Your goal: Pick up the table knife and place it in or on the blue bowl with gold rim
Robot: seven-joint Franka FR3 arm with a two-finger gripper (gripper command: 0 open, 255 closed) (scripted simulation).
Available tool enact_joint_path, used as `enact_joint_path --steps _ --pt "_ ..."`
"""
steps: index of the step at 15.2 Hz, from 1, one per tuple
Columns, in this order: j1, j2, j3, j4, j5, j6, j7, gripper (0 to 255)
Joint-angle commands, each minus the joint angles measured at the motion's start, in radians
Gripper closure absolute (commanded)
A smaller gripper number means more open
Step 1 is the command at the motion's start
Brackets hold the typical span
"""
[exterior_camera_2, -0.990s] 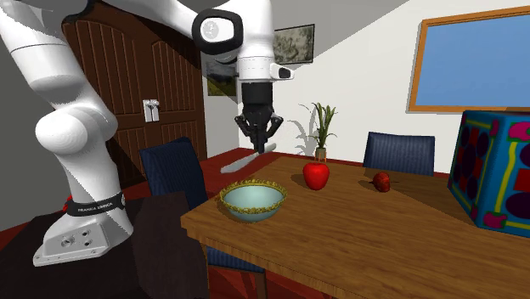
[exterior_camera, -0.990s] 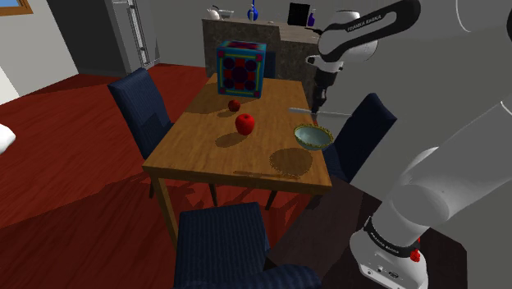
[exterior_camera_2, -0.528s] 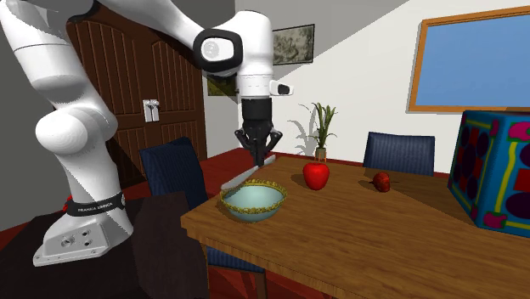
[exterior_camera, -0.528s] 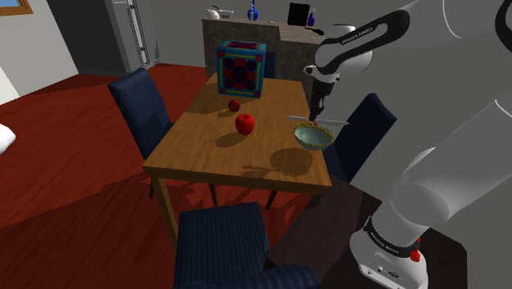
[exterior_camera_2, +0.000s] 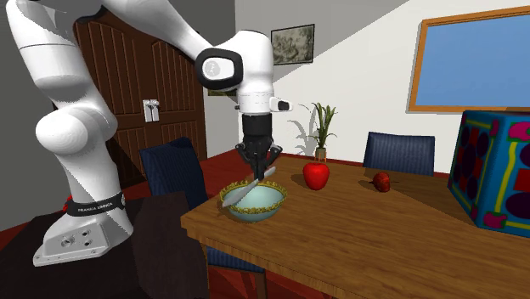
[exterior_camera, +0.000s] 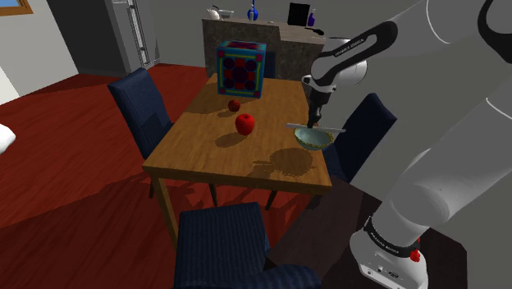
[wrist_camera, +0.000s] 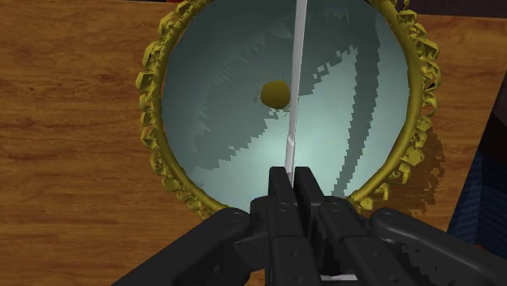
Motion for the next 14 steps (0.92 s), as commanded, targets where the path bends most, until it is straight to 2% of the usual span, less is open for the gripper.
enact_joint_path --steps 1,7,8,13,14 --pt "0.000 0.004 -0.002 -0.003 0.002 0.008 -0.003 255" --pt "0.000 0.004 -0.002 -0.003 0.002 0.008 -0.003 255" --pt "0.000 0.004 -0.002 -0.003 0.002 0.008 -0.003 0" --pt "0.000 0.004 -0.002 -0.003 0.002 0.008 -0.003 0" --pt "-0.003 -0.018 0.002 0.012 -0.008 -0.029 0.004 0"
